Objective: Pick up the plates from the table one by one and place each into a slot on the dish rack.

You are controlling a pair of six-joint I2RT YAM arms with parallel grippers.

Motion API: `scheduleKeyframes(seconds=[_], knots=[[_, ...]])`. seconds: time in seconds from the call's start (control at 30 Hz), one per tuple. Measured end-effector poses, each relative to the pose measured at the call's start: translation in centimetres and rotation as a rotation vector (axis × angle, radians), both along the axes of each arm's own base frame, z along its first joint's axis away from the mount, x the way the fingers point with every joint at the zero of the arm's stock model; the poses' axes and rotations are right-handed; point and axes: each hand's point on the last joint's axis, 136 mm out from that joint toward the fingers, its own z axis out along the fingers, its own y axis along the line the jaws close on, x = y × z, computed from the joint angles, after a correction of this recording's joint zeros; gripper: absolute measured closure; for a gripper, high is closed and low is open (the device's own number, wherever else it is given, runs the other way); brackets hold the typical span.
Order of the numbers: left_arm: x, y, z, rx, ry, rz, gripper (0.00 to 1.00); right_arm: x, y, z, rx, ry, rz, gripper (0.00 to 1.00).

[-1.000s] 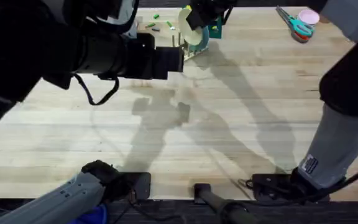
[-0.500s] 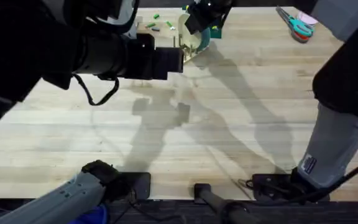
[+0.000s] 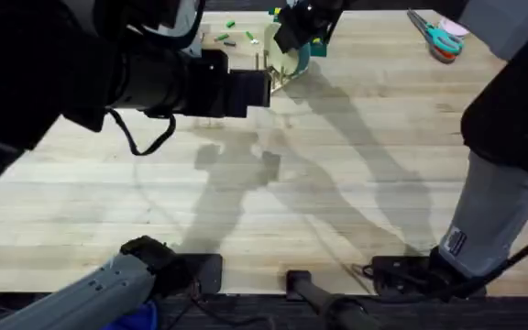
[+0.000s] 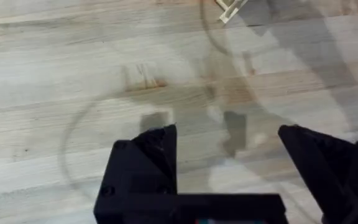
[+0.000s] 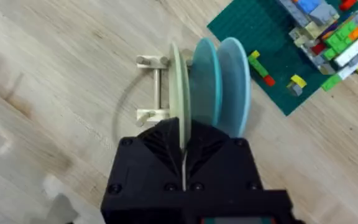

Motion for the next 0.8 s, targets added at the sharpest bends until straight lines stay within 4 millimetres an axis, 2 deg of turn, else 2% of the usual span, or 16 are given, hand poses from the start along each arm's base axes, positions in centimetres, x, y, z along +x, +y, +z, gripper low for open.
scheduleKeyframes(seconds=[0.8], knots=[[-0.01, 0.00, -0.01, 0.000, 0.000, 0.000, 0.008, -0.39, 0.79, -0.56, -0.017, 0.004, 0.009, 0.971]])
